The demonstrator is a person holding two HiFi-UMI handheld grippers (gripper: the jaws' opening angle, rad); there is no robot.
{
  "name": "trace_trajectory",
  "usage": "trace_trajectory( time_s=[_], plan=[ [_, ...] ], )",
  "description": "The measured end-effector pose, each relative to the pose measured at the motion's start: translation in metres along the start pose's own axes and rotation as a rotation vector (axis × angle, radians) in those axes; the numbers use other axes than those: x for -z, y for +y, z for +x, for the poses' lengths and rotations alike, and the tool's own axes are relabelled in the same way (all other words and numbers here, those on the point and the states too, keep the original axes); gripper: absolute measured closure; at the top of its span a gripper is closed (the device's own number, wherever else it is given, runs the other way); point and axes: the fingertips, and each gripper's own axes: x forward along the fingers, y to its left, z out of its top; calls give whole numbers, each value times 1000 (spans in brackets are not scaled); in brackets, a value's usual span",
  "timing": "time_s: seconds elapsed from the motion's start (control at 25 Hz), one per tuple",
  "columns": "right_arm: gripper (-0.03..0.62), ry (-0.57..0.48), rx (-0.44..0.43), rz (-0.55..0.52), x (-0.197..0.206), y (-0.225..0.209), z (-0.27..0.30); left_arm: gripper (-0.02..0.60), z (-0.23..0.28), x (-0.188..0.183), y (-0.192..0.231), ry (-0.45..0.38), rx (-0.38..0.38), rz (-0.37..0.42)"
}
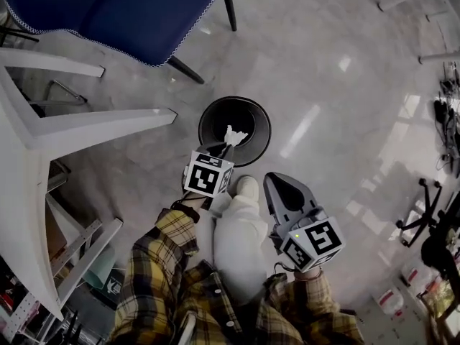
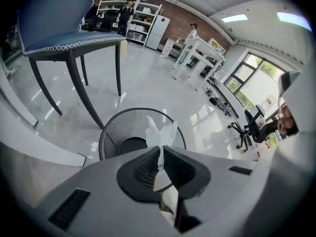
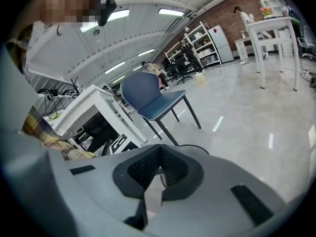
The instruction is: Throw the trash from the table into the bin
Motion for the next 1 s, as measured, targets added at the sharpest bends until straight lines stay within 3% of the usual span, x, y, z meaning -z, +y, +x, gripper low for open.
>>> trace_trajectory(
  time_s=[0.32,0.44,0.56,0.68,1.0],
  plan=[
    [595,-27,26,52,38,-35,22,547,78,19,31,76,-27,56],
    [595,-20,29,67,44,-44,19,480,86,13,31,72,-21,57],
    [595,-8,32,90,50,-46,17,396,87,10,29,67,-8,28],
    [595,5,33,95,49,-41,12,356,83,17,26,98,-10,36],
    [595,16,42,82,6,-12,-25,357,24,-6,-5,77,-9,31]
  ],
)
